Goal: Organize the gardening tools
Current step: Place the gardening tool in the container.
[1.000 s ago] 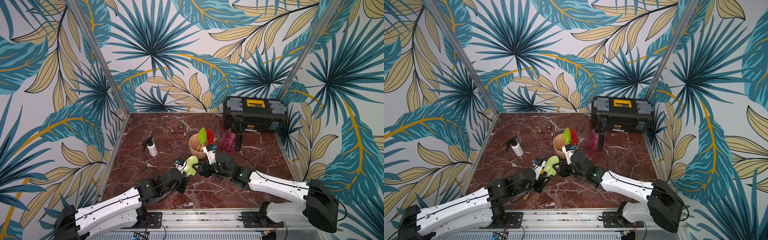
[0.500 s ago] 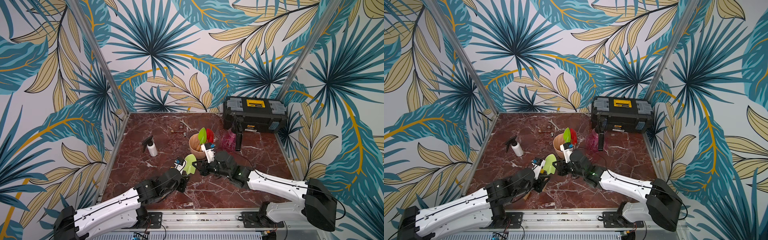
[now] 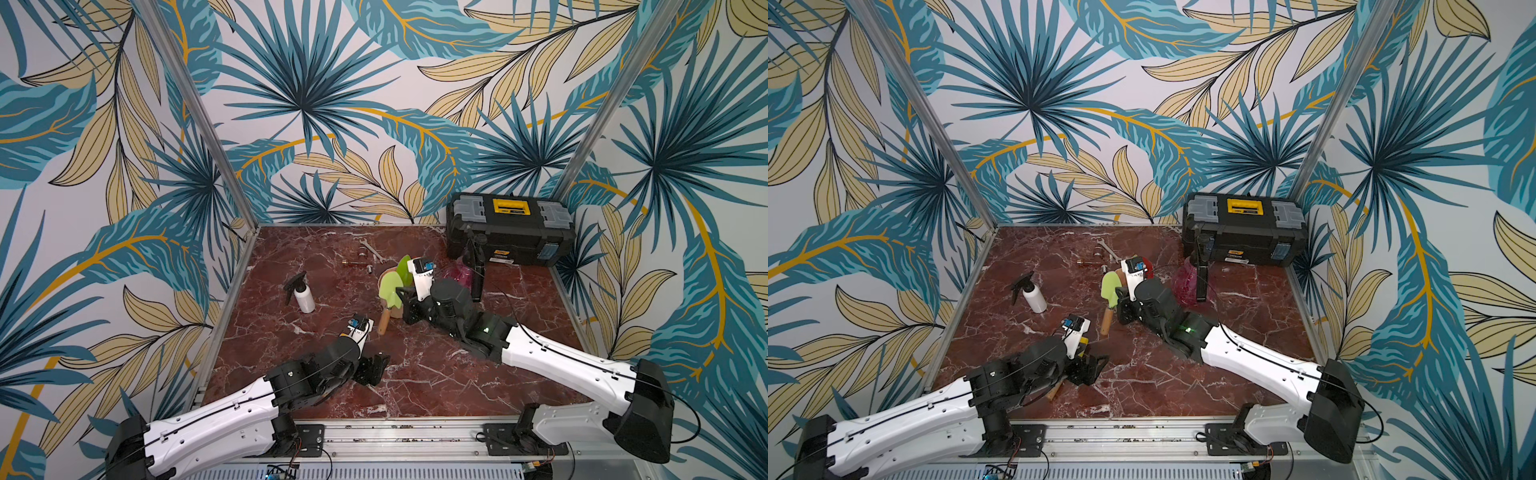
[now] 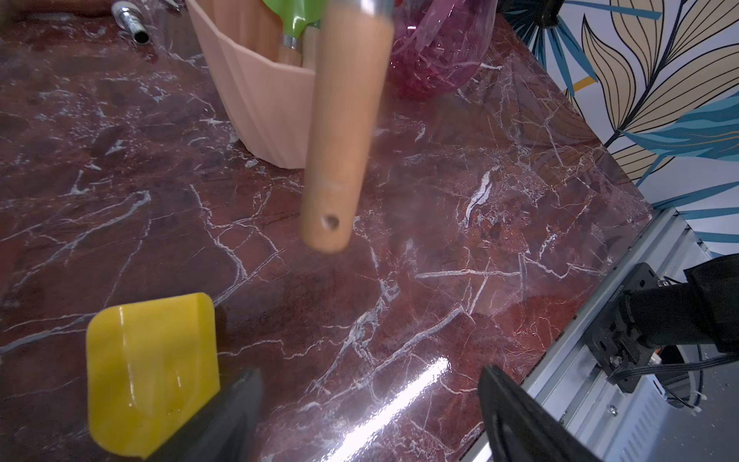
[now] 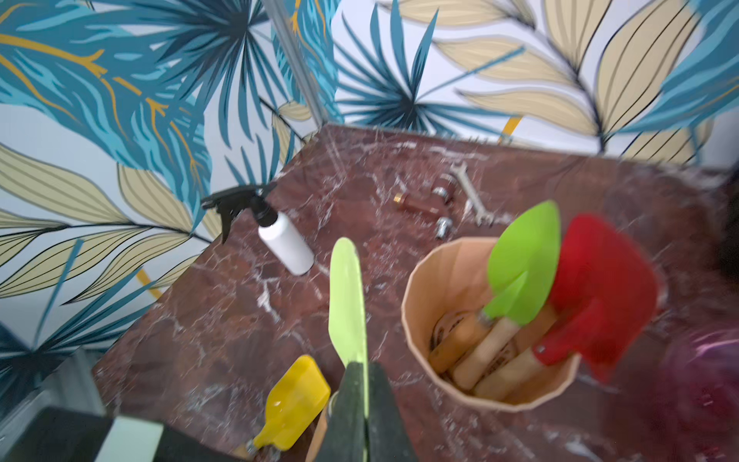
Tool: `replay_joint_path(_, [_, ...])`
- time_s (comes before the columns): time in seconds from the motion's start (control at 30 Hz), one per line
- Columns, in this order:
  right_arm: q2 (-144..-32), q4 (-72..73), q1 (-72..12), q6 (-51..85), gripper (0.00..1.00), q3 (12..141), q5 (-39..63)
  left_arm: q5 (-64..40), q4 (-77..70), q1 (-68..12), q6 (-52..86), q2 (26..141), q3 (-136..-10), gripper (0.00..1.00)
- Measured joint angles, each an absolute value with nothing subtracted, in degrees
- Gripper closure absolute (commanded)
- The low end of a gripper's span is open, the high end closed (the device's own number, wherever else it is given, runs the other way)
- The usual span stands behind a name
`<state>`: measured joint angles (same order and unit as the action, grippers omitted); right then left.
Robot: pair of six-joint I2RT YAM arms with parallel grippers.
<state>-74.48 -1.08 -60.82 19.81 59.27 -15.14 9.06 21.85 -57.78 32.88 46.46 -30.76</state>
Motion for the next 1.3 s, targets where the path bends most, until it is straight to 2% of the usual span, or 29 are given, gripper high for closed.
replay_joint_path(0.23, [-77.54, 1.83, -60.73, 7.33, 1.0, 66.0, -28.67, 9.23, 21.91, -57.78, 32.82, 46.46, -30.76, 0.09])
replay_joint_path(0.5, [-89.06, 10.2, -60.73, -3.22, 1.0, 66.35, -36.62, 10.74, 23.0, -57.78, 32.93, 46.46, -30.76, 0.08])
replay_joint_path(0.8, [-98.45, 16.53, -60.73, -7.31, 0.99, 68.84, -37.54, 14.44, 27.14, -57.78, 34.22, 46.94, -30.76, 0.08])
replay_joint_path(1.1, [-102.19, 17.93, -60.66, -6.2, 0.97, 69.01, -36.73, 17.69, 31.53, -57.78, 36.49, 47.62, -30.65, 0.07])
replay_joint_path(1.3, [-103.63, 18.15, -60.66, -4.25, 0.92, 68.34, -36.14, 18.9, 34.3, -57.78, 37.98, 49.12, -30.65, 0.07])
